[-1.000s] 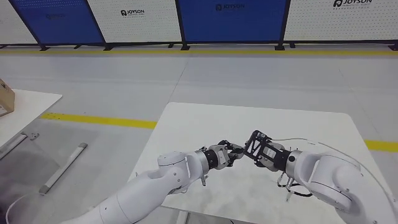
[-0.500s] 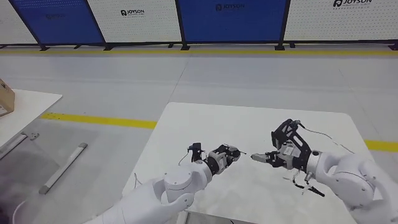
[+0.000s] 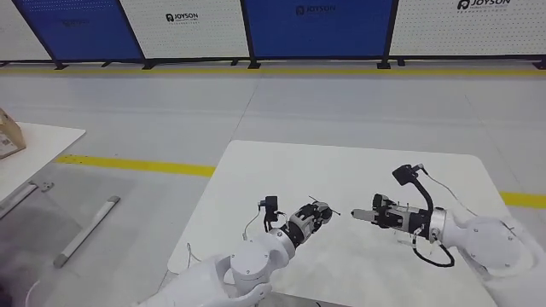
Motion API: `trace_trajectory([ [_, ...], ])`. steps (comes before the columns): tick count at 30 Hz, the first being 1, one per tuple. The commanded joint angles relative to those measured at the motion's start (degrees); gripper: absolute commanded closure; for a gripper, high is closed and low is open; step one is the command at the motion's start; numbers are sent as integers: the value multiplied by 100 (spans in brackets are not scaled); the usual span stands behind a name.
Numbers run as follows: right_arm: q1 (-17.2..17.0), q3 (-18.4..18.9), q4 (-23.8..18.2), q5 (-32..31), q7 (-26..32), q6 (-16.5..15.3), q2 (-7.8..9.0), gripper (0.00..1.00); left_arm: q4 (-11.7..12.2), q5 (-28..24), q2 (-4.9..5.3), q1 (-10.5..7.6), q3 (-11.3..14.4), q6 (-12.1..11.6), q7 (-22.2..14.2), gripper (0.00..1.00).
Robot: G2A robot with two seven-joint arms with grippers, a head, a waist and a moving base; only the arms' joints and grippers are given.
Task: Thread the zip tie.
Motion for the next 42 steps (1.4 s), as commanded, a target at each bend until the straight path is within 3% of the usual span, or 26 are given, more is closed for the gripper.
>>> trace_trajectory([
  [1, 0, 0, 0, 1, 0, 1, 0, 0, 12, 22, -1, 2, -5, -13, 7, 100],
  [2, -19, -2, 10, 40, -24, 5, -3, 0, 54, 165, -7, 14, -21, -79, 76, 100],
  [4, -111, 5, 250, 777, 16, -88, -42, 0, 62, 596, -37, 90, 5, -319, 351, 100],
  [7, -12, -98, 749, 1592, 378, -251, -127, 0, 38, 1261, -92, 180, 122, -484, 674, 100],
  [10, 162, -340, 1236, 2449, 700, -300, -287, 0, 75, 1996, -160, 200, 297, -407, 916, 100],
  [15, 543, -761, 2116, 3442, 1173, -278, -610, 0, 168, 2407, -314, 174, 492, -259, 1107, 100],
  [16, 543, -761, 2116, 3442, 1173, -278, -610, 0, 188, 2348, -360, 164, 500, -239, 1171, 100],
  [27, 543, -761, 2116, 3442, 1173, -278, -610, 0, 209, 2329, -366, 181, 476, -258, 1145, 100],
  [30, 490, -723, 1880, 3192, 1219, -300, -625, 0, 223, 2038, -415, 241, 359, -210, 1149, 100],
  [33, 432, -695, 1812, 3079, 1248, -300, -690, 0, 203, 1703, -469, 261, 245, -146, 1154, 100],
  [38, 392, -678, 1928, 2827, 1147, -300, -947, 0, 213, 1105, -557, 278, 28, -82, 1058, 100],
  [42, 394, -674, 1942, 2816, 1145, -300, -963, 0, 225, 1112, -570, 263, -7, -49, 939, 100],
])
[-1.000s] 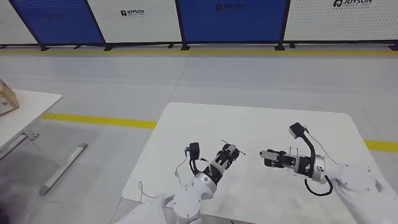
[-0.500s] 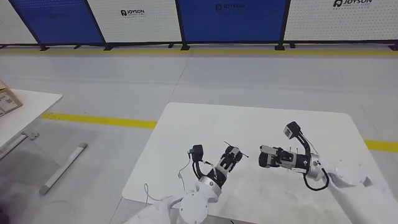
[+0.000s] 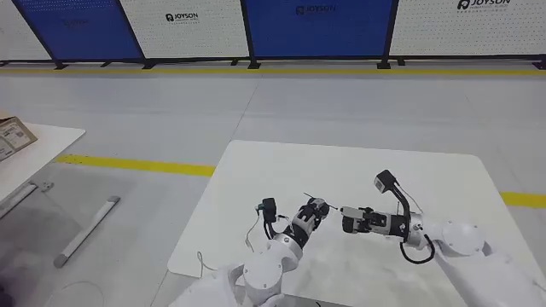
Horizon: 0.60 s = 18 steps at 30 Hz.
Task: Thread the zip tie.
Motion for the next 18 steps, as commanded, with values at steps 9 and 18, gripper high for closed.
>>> trace_trajectory([
  [9, -14, 2, -11, 21, -18, 1, 2, 0, 7, 13, 0, 4, -1, -7, -4, 100],
  [18, 27, 59, 300, 211, -225, 194, -71, 0, 34, 301, -42, 128, -77, -130, -378, 100],
])
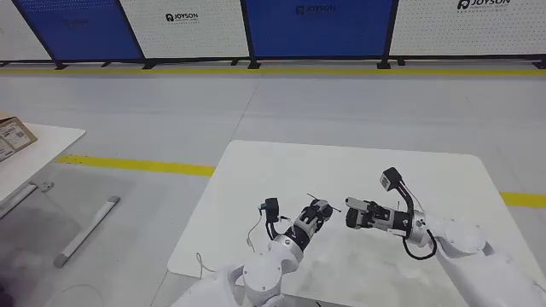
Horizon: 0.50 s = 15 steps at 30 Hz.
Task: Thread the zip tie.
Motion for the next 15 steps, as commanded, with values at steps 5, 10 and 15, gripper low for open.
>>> trace_trajectory([
  [5, -3, 1, -5, 1, 3, -5, 2, 0, -1, -2, 0, 1, -1, 1, 2, 100],
  [10, -108, 9, -173, -79, 71, 3, -5, 0, 90, 24, -35, 28, -66, -32, -36, 100],
  [15, -96, 46, -166, -277, -18, 142, -23, 72, 120, 184, -92, 61, -115, -79, -36, 100],
])
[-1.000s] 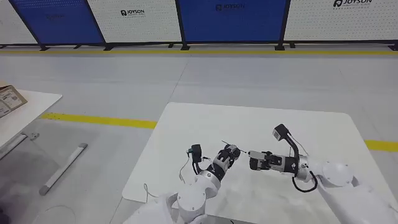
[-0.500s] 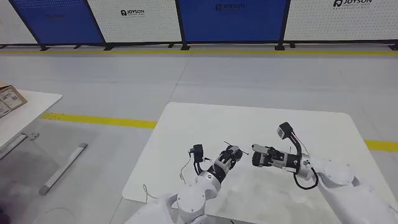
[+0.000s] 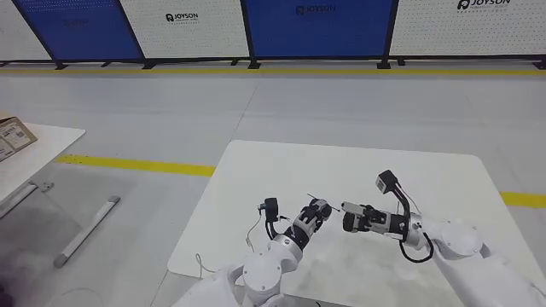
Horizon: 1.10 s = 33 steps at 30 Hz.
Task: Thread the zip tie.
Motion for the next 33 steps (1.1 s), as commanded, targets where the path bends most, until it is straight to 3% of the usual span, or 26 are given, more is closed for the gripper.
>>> trace_trajectory([
  [1, 6, 5, -21, -74, -19, 68, -6, 79, 16, 94, -19, 22, -8, -45, -9, 100],
  [4, -4, 31, -29, -99, -28, 102, -19, 91, 19, 161, -48, 62, -28, -56, -46, 100],
  [10, -4, 63, -11, -109, 16, 126, -52, 93, 3, 306, -97, 147, -73, -32, -154, 100],
  [14, 2, 89, 23, -107, 39, 114, -74, 100, -3, 386, -125, 196, -119, -14, -211, 100],
  [24, -5, 149, 73, -100, 162, 108, -119, 100, -1, 578, -206, 299, -227, 24, -249, 100],
  [25, -4, 154, 79, -102, 173, 104, -123, 100, 3, 627, -212, 305, -225, 24, -267, 56],
  [26, -4, 159, 82, -106, 185, 98, -126, 100, 5, 641, -215, 308, -224, 23, -271, 0],
  [33, -8, 197, 96, -124, 229, 94, -134, 100, 5, 641, -215, 308, -224, 23, -271, 0],
])
